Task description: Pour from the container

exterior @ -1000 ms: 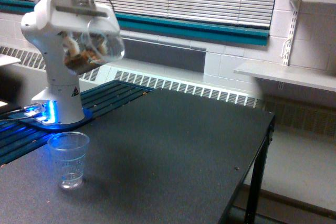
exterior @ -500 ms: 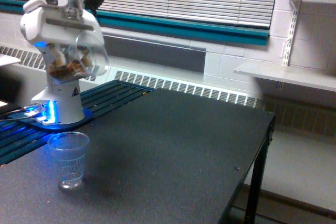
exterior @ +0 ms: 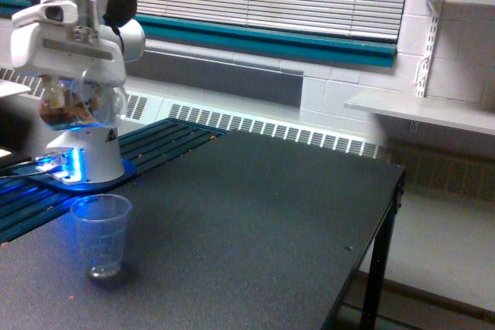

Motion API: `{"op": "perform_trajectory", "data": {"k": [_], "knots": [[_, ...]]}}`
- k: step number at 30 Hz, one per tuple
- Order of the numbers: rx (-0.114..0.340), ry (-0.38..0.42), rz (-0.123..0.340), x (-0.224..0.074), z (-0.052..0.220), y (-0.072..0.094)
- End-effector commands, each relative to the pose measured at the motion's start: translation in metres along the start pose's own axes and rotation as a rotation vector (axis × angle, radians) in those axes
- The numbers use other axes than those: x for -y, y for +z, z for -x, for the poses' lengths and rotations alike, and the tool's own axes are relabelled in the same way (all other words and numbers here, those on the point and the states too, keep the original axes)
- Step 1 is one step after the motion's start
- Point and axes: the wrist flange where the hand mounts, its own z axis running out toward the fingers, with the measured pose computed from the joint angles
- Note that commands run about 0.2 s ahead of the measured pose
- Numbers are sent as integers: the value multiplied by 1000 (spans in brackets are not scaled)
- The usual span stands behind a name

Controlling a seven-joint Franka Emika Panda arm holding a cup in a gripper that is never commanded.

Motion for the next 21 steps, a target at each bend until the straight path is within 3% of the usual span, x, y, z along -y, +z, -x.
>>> {"op": "perform_trajectory", "data": {"k": [1,21], "knots": [[10,14,21,-6,8,5],[52,-37,102,-21,23,27]]}}
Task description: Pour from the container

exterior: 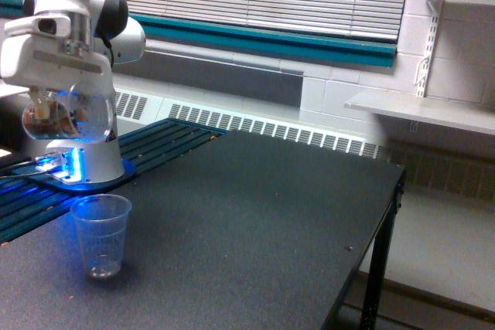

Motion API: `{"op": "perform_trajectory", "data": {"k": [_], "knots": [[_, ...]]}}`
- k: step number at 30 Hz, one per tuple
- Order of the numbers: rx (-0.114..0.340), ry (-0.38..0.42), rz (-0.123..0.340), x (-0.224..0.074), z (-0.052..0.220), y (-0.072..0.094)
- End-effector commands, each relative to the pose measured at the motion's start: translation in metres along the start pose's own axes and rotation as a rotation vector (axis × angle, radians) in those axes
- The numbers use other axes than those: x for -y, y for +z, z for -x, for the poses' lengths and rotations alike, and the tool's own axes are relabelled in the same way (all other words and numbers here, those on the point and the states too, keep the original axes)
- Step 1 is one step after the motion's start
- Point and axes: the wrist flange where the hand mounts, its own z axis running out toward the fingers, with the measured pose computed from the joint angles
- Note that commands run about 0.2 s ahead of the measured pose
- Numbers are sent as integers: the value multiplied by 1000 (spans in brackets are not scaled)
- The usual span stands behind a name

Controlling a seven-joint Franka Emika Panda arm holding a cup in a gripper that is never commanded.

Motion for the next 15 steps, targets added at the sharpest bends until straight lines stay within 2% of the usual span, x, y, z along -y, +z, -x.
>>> {"op": "perform_trajectory", "data": {"k": [1,15], "knots": [[20,17,21,-5,10,10],[48,-16,77,-11,12,22]]}}
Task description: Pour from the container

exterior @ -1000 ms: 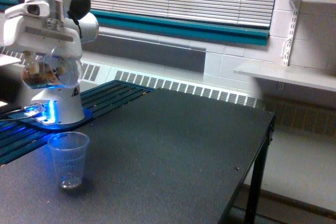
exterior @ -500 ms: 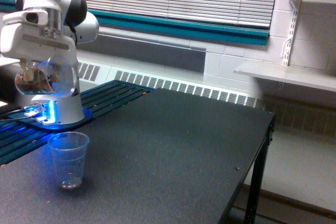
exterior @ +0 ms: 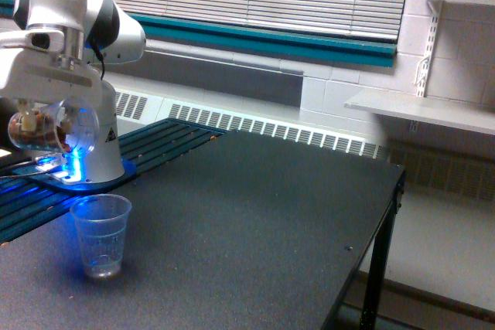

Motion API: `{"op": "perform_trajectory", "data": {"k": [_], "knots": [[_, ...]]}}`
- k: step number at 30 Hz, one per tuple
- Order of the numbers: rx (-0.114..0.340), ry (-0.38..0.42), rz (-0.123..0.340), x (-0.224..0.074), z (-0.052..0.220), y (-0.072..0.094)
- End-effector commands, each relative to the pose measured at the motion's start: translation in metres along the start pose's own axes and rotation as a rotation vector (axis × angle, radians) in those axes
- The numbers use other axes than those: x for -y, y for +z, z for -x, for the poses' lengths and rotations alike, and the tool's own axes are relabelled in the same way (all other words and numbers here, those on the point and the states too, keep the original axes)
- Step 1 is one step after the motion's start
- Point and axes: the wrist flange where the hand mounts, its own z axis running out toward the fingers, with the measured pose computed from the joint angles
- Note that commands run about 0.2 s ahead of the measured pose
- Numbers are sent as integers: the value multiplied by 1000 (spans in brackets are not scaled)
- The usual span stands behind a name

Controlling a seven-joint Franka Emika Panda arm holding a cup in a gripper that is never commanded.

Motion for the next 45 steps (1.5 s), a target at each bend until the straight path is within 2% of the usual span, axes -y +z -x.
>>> {"op": "perform_trajectory", "data": {"k": [1,21,45], "knots": [[9,14,14,2,2,6],[33,-61,68,9,11,15],[28,-115,127,18,6,16]]}}
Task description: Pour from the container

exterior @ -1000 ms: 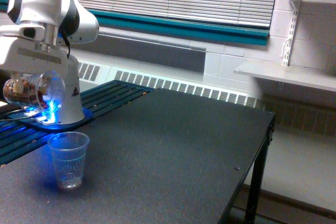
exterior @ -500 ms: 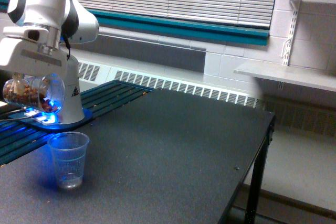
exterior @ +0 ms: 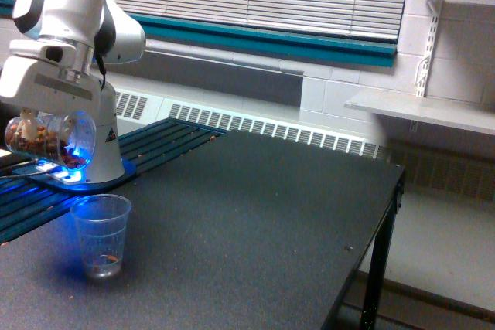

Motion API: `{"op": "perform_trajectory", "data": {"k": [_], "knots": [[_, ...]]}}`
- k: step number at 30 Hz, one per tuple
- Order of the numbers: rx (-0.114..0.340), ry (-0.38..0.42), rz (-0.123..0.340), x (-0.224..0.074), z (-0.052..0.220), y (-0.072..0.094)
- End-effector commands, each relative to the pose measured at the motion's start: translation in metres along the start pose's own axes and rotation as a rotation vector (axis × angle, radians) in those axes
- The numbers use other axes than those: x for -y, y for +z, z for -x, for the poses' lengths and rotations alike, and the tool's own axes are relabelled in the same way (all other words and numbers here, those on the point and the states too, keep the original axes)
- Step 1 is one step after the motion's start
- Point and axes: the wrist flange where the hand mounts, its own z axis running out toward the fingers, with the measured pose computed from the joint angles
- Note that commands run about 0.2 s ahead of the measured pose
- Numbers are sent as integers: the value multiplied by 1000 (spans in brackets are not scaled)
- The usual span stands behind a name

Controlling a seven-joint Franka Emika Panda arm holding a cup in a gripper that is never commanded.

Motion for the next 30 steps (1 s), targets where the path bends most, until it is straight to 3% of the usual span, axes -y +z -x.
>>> {"op": "perform_trajectory", "data": {"k": [1,30], "knots": [[2,0,13,5,-1,1],[10,-58,63,8,-2,4]]}}
